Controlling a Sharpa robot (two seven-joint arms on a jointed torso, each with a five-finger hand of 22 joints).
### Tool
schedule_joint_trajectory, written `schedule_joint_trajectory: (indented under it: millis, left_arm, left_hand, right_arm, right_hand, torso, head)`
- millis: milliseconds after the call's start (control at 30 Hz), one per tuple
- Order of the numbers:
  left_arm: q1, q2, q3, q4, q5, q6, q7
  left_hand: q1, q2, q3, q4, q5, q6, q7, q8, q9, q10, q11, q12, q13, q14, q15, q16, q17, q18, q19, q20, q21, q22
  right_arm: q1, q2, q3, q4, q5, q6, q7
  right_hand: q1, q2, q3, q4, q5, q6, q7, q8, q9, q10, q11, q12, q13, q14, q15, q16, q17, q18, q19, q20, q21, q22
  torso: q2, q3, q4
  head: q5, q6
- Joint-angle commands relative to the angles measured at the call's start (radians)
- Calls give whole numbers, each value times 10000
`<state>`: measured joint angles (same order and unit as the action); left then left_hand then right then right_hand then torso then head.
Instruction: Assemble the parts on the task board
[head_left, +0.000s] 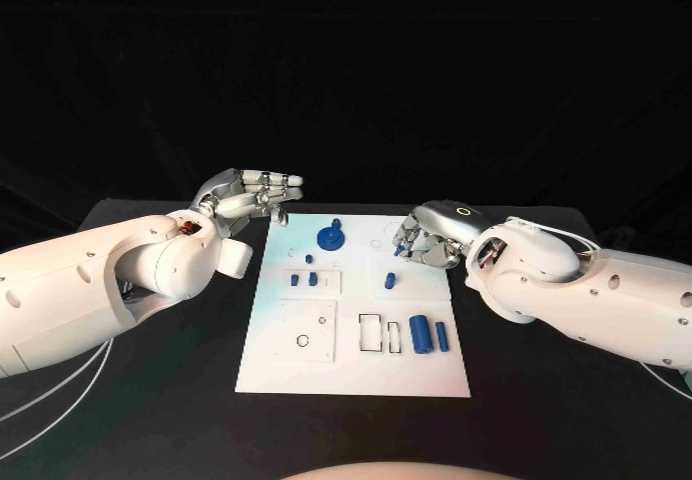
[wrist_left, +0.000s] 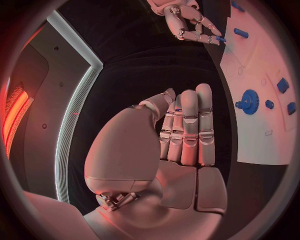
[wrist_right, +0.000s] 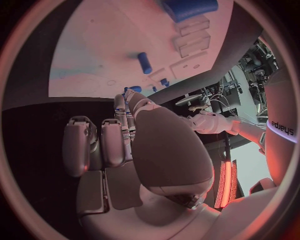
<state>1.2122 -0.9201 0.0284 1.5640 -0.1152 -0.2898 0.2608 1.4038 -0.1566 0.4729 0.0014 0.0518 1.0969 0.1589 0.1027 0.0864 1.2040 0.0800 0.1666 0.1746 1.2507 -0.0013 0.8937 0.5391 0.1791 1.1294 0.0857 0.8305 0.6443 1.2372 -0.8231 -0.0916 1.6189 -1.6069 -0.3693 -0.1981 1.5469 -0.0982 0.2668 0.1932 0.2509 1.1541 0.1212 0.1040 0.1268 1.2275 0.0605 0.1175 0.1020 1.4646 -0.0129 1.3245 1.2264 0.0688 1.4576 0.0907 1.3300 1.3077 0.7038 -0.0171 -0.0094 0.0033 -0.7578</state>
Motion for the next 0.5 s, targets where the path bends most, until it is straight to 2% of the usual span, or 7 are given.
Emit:
schedule_joint_trajectory:
  millis: [33,167,300,333,400,500]
  left_arm:
    - [10,47,8,9,-14,163,4]
    - [7,80,4,17,38,145,-9]
    - [5,101,1,56,51,119,-18]
    - [4,108,0,70,55,112,-23]
    - [3,117,-2,92,64,101,-30]
    - [3,125,-4,130,73,82,-47]
  left_hand:
    - [56,15,-23,-62,-4,-39,4,13,-13,-81,20,65,11,-66,24,-36,-16,56,74,19,-48,-16]
    - [56,15,-23,-62,-4,-39,4,13,-13,-81,20,65,11,-66,24,-36,-16,56,74,19,-48,-16]
    - [61,11,-29,-75,-5,-49,11,14,-15,-94,27,71,12,-74,27,-40,-19,56,74,19,-54,-20]
    - [61,11,-29,-75,-5,-49,11,14,-15,-94,27,71,12,-74,27,-40,-19,56,74,19,-54,-20]
    - [61,11,-29,-75,-5,-49,11,14,-15,-94,27,71,12,-74,27,-40,-19,56,74,19,-54,-20]
    - [53,12,-34,-74,-5,-50,15,16,-16,-96,30,75,13,-76,29,-42,-21,55,74,20,-57,-21]
  right_arm:
    - [-31,98,8,473,198,-116,-19]
    - [-90,353,3,800,212,4,56]
    - [-205,684,-20,849,160,106,150]
    - [-254,799,-34,829,127,139,174]
    - [-342,971,-56,774,92,192,205]
    - [-526,1307,-88,576,64,298,245]
  right_hand:
    - [-110,-30,57,11,-59,87,13,0,18,78,-11,-69,3,410,-53,59,10,-178,68,-28,76,1708]
    - [-118,-26,68,10,-52,87,12,-1,19,81,-12,-72,4,411,-54,62,13,-182,78,-29,94,1716]
    - [-126,-26,73,11,-48,87,13,-2,20,81,-12,-74,4,413,-54,69,22,-185,84,-29,107,1722]
    - [-135,-27,79,11,-42,85,14,-5,20,82,-11,-76,4,413,-54,69,20,-186,86,-29,111,1723]
    - [-139,-27,82,11,-40,84,15,-6,21,82,-11,-78,4,413,-54,68,19,-186,87,-29,112,1724]
    - [-157,-23,101,9,-25,79,17,-11,22,81,-9,-85,5,415,-54,74,24,-186,87,-30,111,1725]
  torso:
    - [-1,-2,17]
    - [-12,-13,21]
    - [-6,-37,21]
    - [3,-26,15]
    - [10,-16,19]
    - [16,-16,-4]
  head:
    - [69,-15]
    - [243,-63]
    - [408,-103]
    - [480,-108]
    - [530,-121]
    - [651,-155]
